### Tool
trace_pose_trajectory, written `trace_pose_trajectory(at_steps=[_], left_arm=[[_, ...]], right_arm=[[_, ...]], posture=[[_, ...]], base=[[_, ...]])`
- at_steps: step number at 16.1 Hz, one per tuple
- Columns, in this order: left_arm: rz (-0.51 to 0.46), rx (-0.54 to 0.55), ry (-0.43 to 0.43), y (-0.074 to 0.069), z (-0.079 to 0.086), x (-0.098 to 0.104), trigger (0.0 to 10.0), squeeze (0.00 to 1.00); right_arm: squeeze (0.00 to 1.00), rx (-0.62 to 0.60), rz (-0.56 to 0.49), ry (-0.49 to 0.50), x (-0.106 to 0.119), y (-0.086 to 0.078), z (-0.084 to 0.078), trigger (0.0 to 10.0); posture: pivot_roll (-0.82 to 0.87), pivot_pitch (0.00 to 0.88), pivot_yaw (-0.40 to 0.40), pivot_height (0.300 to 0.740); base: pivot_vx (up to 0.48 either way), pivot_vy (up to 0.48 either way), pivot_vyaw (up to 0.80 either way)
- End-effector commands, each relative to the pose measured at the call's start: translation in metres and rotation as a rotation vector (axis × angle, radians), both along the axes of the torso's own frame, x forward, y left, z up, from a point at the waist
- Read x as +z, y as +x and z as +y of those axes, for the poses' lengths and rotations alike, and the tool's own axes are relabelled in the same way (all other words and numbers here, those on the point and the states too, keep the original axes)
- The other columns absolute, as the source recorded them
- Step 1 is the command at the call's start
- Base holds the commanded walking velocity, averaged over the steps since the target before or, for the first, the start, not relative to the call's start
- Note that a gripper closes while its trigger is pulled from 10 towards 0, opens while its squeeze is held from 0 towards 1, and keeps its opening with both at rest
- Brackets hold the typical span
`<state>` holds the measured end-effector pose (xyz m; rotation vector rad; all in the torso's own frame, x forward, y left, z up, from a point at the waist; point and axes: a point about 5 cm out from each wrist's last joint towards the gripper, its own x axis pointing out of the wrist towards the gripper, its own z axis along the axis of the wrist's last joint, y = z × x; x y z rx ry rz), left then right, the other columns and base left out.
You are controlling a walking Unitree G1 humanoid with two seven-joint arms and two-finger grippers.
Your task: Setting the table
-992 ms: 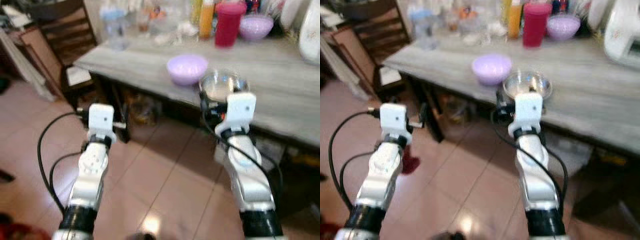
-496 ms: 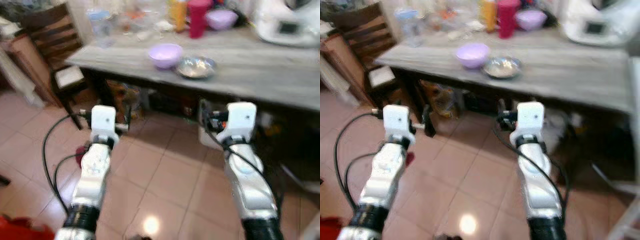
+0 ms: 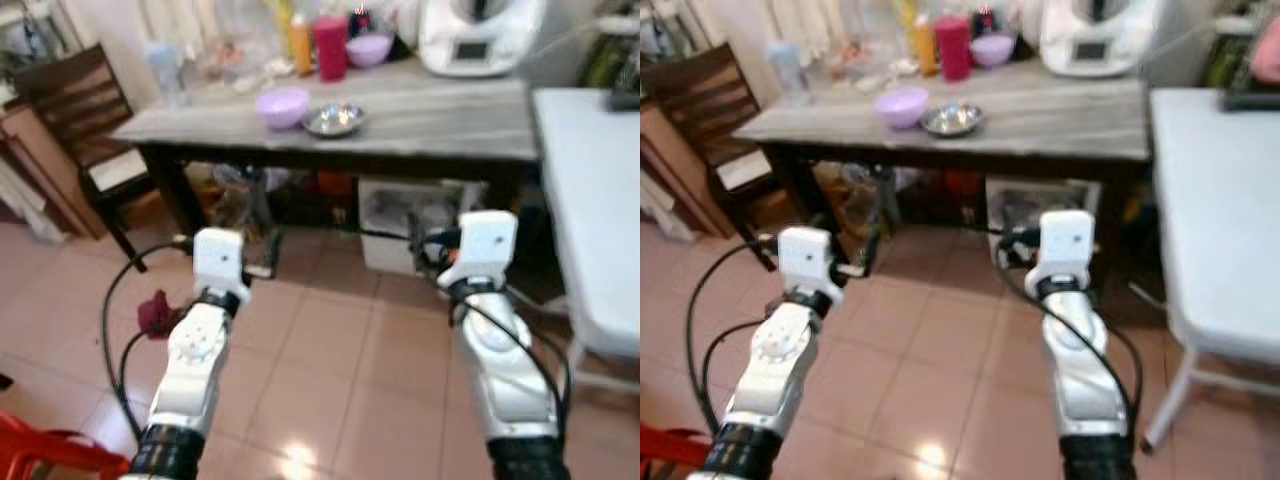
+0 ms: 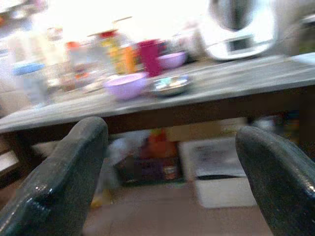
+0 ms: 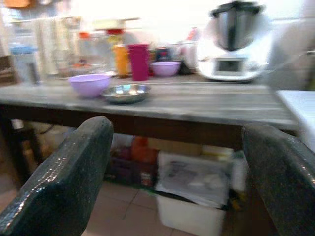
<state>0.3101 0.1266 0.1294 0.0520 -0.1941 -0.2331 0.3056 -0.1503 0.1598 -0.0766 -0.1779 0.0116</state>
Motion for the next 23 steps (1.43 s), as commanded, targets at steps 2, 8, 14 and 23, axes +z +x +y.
trace_pose_trajectory(at_steps=[2,8,14,23], left_arm=[[-0.016,-0.018,-0.006,0.0025,0.0025,0.0075,10.0,0.00],[-0.009,-0.057,-0.024,0.0023,-0.0018,0.0084,10.0,0.00],[-0.004,-0.071,-0.037,0.0011,-0.0033,0.0081,10.0,0.00],[0.004,-0.089,-0.046,-0.0029,-0.0066,0.0076,10.0,0.00]], right_arm=[[0.00,0.011,-0.007,0.015,0.0032,-0.0003,0.0061,10.0],[0.00,-0.011,-0.004,0.016,0.0029,-0.0014,0.0021,10.0],[0.00,-0.027,0.001,0.016,0.0032,-0.0011,0.0005,10.0],[0.00,-0.037,0.008,0.010,0.0031,-0.0042,-0.0023,10.0]], posture=[[-0.21,0.082,0.114,0.740],[-0.22,0.087,0.119,0.740],[-0.21,0.099,0.119,0.740],[-0.21,0.130,0.116,0.740]], base=[[0.000,-0.131,0.00],[0.000,-0.451,0.00],[0.000,-0.472,-0.32],[0.000,-0.470,-0.26]])
